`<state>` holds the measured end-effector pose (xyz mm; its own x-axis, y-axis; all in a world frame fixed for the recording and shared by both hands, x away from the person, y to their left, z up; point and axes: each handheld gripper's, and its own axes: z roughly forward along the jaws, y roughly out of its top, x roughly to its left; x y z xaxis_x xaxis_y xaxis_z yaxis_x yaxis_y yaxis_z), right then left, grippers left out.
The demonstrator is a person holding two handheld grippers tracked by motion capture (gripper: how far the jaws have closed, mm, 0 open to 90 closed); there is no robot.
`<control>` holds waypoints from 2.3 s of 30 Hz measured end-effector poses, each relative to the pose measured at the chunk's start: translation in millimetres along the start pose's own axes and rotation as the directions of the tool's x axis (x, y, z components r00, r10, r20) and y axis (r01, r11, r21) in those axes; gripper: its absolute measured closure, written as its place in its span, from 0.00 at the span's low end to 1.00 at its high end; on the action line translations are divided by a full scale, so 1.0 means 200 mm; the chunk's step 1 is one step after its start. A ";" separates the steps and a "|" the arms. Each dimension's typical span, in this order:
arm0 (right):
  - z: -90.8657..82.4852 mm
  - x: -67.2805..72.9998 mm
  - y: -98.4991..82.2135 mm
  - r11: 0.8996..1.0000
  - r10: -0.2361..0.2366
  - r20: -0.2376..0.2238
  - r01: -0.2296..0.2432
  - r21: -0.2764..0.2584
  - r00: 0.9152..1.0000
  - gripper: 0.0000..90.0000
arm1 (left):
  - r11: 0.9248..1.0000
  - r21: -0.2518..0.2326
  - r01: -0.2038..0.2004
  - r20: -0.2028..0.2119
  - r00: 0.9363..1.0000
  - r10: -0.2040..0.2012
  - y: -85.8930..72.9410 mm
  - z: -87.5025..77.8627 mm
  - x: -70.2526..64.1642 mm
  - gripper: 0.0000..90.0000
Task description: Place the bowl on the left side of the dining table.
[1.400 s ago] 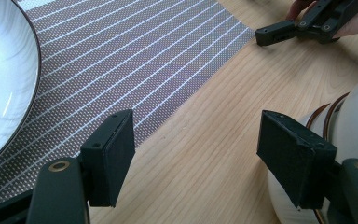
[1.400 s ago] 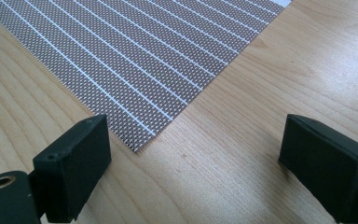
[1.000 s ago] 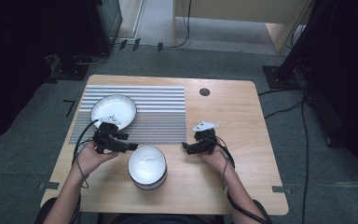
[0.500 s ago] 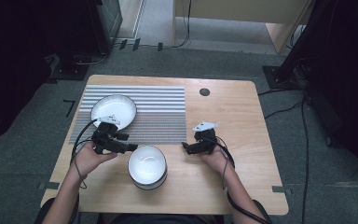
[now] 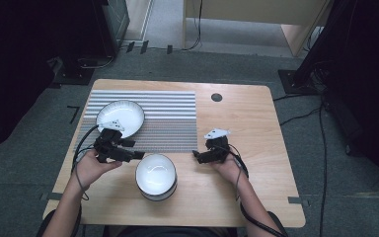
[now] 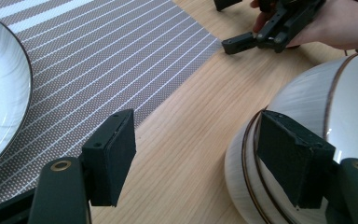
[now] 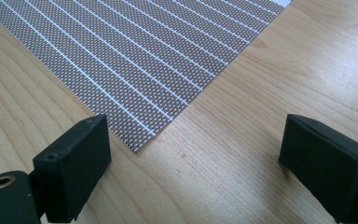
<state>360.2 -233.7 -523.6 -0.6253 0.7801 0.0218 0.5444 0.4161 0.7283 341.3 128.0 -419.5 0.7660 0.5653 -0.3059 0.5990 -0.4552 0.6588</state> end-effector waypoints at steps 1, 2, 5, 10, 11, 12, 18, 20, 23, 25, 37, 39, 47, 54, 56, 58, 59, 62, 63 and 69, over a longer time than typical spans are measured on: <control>0.00 0.00 0.00 1.000 0.000 0.000 0.000 0.000 1.000 0.09 | 1.000 0.002 -0.005 -0.002 1.000 0.005 0.00 0.00 0.00 0.31; 0.00 0.00 0.00 1.000 0.000 0.000 0.000 0.000 1.000 0.09 | 1.000 0.002 -0.010 -0.005 1.000 0.010 0.00 -0.01 -0.01 0.31; 0.00 0.00 0.00 1.000 0.000 0.000 0.000 0.000 1.000 0.09 | 1.000 0.002 -0.020 -0.003 1.000 0.020 0.01 -0.02 -0.02 0.31; 0.00 0.00 0.00 1.000 0.001 0.000 -0.001 0.000 1.000 0.09 | 0.999 -0.002 -0.036 -0.003 0.999 0.036 0.02 -0.05 -0.05 0.32; 0.00 0.00 0.00 1.000 0.000 0.000 0.000 0.000 1.000 0.09 | 0.999 -0.003 -0.037 0.000 0.999 0.037 0.03 -0.05 -0.06 0.32; 0.00 0.00 0.00 1.000 0.001 0.000 -0.001 0.000 1.000 0.09 | 0.999 -0.006 -0.037 0.006 0.999 0.037 0.03 -0.06 -0.06 0.31; 0.00 0.00 0.00 1.000 0.001 0.000 -0.001 0.000 1.000 0.09 | 0.999 -0.017 -0.037 0.016 0.999 0.037 0.04 -0.09 -0.08 0.32; 0.00 0.00 0.00 1.000 0.001 0.000 -0.001 0.000 1.000 0.09 | 0.999 -0.020 -0.042 0.018 0.999 0.043 0.04 -0.09 -0.08 0.32; 0.00 0.00 0.00 1.000 0.001 0.000 -0.001 0.000 1.000 0.09 | 0.999 -0.032 -0.044 0.036 0.998 0.046 0.04 -0.10 -0.10 0.32; 0.00 0.00 0.00 1.000 0.001 0.000 -0.001 0.000 1.000 0.09 | 0.998 -0.034 -0.046 0.044 0.998 0.048 0.04 -0.10 -0.10 0.32; 0.00 0.00 0.00 1.000 0.001 0.000 -0.001 0.000 1.000 0.09 | 0.997 -0.026 -0.068 0.083 0.994 0.070 0.04 -0.04 -0.11 0.32; 0.00 0.00 0.00 1.000 0.001 0.000 -0.001 0.000 1.000 0.09 | 0.998 -0.025 -0.061 0.091 0.994 0.063 0.03 -0.02 -0.11 0.32; 0.00 0.00 0.00 1.000 0.001 0.000 -0.001 0.000 1.000 0.09 | 0.998 -0.011 -0.068 0.097 0.993 0.069 0.03 -0.01 -0.12 0.34; 0.00 0.00 0.00 1.000 0.000 0.000 0.000 0.000 1.000 0.09 | 0.998 -0.007 -0.062 0.104 0.993 0.062 0.03 0.03 -0.11 0.34; 0.00 0.00 0.00 1.000 0.000 0.000 0.000 0.000 1.000 0.09 | 0.998 -0.004 -0.062 0.108 0.992 0.062 0.03 0.04 -0.11 0.34; 0.00 0.00 0.00 1.000 0.000 0.000 0.000 0.000 1.000 0.09 | 0.998 -0.002 -0.062 0.110 0.992 0.062 0.03 0.04 -0.12 0.34; 0.00 0.00 0.00 1.000 0.000 0.000 0.000 0.000 1.000 0.09 | 0.998 0.000 -0.066 0.110 0.992 0.065 0.03 0.05 -0.12 0.34; 0.00 0.00 0.00 1.000 0.000 0.000 0.000 0.000 1.000 0.09 | 0.998 0.005 -0.067 0.113 0.991 0.066 0.02 0.06 -0.12 0.34; 0.00 0.00 0.00 1.000 0.000 0.000 0.000 0.000 1.000 0.09 | 0.998 0.006 -0.068 0.114 0.991 0.067 0.02 0.06 -0.12 0.34; 0.00 0.00 0.00 1.000 0.000 0.000 0.000 0.000 1.000 0.09 | 0.998 0.012 -0.066 0.118 0.991 0.064 0.02 0.09 -0.13 0.35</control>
<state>360.1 -233.6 -523.5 -0.6253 0.7801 0.0220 0.5447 0.4160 0.7282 328.6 99.4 -422.1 0.8252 0.4494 -0.3420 0.5497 -0.5002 0.6690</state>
